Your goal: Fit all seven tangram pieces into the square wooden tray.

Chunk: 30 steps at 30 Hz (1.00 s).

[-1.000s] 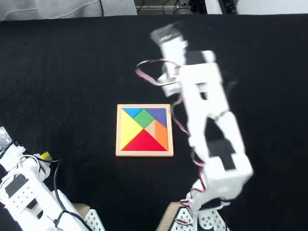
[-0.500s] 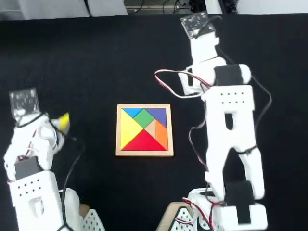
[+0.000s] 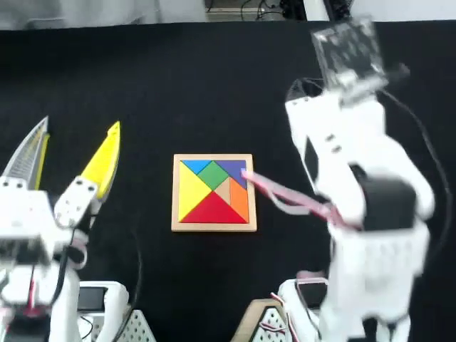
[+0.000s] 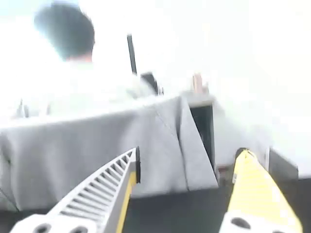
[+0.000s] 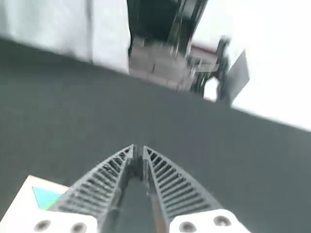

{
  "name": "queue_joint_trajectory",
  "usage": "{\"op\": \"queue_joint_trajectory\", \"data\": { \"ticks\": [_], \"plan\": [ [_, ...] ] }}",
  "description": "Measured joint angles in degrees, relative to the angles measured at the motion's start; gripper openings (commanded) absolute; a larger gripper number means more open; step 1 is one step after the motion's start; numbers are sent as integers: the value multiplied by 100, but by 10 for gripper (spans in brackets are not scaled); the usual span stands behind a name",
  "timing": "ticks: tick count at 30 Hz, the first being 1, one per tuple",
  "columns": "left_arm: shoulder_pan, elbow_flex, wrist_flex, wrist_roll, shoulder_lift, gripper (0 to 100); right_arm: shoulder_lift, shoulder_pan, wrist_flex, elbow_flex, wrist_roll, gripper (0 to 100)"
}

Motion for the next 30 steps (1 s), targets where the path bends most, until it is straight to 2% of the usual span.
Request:
{"op": "queue_joint_trajectory", "data": {
  "ticks": [6,12,17,23,30],
  "plan": [
    [0,18,70,0,-1064,310,-1538,-9,9,273,0,12],
    [-1099,264,70,202,-1081,314,-3262,9,-114,1380,0,12],
    [-1275,431,70,791,-1081,314,-4598,0,-598,2453,0,12],
    [-1275,976,70,844,-1081,314,-5741,-9,-1020,3991,-9,12],
    [-308,2013,70,844,-1081,314,-6277,9,-1398,5407,-9,12]
  ]
}}
